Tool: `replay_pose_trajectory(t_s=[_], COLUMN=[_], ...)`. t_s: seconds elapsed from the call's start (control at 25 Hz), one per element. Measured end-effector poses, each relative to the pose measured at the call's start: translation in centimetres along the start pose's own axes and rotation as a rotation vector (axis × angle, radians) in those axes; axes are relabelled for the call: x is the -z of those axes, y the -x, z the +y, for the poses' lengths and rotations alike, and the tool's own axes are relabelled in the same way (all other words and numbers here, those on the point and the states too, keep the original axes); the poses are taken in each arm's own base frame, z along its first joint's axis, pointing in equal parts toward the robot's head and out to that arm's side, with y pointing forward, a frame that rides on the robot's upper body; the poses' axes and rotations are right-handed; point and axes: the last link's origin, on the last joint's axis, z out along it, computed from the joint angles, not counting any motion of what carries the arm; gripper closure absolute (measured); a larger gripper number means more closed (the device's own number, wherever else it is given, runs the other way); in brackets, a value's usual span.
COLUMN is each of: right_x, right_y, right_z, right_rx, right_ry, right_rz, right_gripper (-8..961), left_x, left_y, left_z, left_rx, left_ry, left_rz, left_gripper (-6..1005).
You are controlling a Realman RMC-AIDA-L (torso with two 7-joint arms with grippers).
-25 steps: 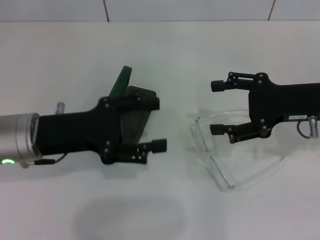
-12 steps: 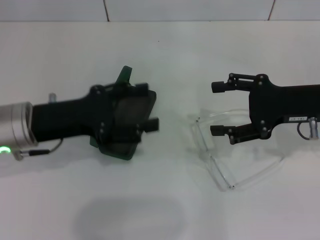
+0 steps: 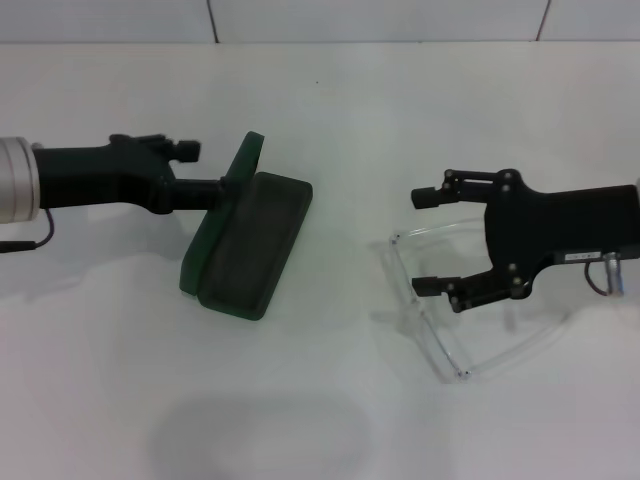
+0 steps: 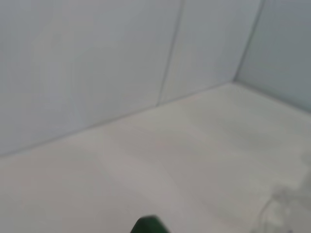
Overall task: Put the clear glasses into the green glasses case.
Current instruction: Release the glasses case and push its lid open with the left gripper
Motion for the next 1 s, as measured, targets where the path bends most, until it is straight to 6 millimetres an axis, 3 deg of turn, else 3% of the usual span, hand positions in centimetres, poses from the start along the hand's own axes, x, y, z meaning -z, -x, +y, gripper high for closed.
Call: replay_pose_trajectory(t_s=[0.32,1.0], right_x=[-0.7,-0.6], right_y=[-0.3,-0.2], right_z=[0.1,0.7], right_rx=[0.02,0.011], right_ry=[0.004,0.034], right_rz=[0.033,0.023], right_gripper=[68,68], left_x=[-1.6,-3.6], left_y=[-0.1,-0.3], left_z=[-0.1,-0.3], left_rx=[0.084,0.086], left_ry=[-0.033,-0.028], left_rz=[-0.137,-0.235], left_gripper=[225,318])
